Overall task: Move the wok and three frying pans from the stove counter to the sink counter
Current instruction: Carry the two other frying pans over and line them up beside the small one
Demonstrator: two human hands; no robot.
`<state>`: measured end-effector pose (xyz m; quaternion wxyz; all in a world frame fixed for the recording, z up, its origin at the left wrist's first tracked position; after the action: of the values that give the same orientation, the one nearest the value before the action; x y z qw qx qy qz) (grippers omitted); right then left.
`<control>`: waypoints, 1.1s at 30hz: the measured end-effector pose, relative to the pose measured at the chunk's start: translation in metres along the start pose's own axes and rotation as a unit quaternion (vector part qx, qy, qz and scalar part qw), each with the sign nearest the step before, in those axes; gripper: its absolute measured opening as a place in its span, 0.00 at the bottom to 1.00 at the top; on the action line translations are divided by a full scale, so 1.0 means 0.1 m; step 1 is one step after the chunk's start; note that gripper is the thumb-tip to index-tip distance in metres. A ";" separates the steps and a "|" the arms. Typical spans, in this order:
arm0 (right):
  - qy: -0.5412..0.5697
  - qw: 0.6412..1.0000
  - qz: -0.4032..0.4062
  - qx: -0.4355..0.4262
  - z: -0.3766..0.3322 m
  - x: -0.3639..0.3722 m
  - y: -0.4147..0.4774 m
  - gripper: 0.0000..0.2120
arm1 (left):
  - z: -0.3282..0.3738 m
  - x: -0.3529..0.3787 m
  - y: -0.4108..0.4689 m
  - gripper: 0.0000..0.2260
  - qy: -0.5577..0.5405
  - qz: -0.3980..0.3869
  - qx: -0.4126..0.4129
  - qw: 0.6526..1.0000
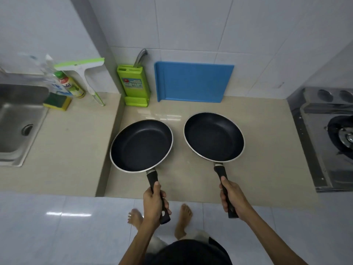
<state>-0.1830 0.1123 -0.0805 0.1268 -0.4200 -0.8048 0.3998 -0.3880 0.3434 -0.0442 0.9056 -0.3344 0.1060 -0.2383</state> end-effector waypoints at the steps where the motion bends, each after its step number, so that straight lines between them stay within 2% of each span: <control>1: 0.001 1.000 -0.003 -0.002 -0.01 0.00 -0.08 0.21 | 0.02 -0.05 -0.10 0.16 0.000 -0.002 0.002 1.000; 6: -0.001 1.000 -0.016 -0.015 -0.09 0.14 -0.42 0.21 | 0.15 -0.37 -0.48 0.17 0.022 -0.016 0.019 0.999; 11: 0.018 0.999 -0.007 -0.028 -0.17 0.43 -0.74 0.20 | 0.39 -0.76 -0.68 0.17 -0.011 -0.048 0.042 0.998; 17: -0.006 0.997 0.002 -0.079 -0.41 0.96 -1.21 0.19 | 0.76 -1.68 -0.86 0.19 -0.022 -0.050 0.098 0.994; 23: -0.030 0.993 -0.034 -0.111 -0.69 2.00 -1.69 0.20 | 0.85 -2.92 -0.99 0.20 -0.048 -0.012 0.131 0.990; 29: 0.012 0.988 -0.113 -0.103 -0.82 3.30 -2.12 0.18 | 0.86 -4.21 -1.10 0.17 -0.064 0.045 0.154 0.985; 33: -0.015 0.982 -0.156 -0.103 -0.89 4.11 -2.31 0.17 | 0.81 -4.95 -1.21 0.18 -0.083 0.093 0.155 0.980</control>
<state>-0.5200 0.4039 0.0965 0.1310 -0.2942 -0.8992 0.2963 -0.8314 0.5569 0.1121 0.9702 -0.1977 0.0228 -0.1380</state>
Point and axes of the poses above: each hand's wrist, its own y-axis towards the middle knuckle, its own x-axis out of the palm, z = x × y, the point moved 9 cm from there along y, towards the middle knuckle, and after that the axes turned 1 degree about -y, right-handed, at the moved point
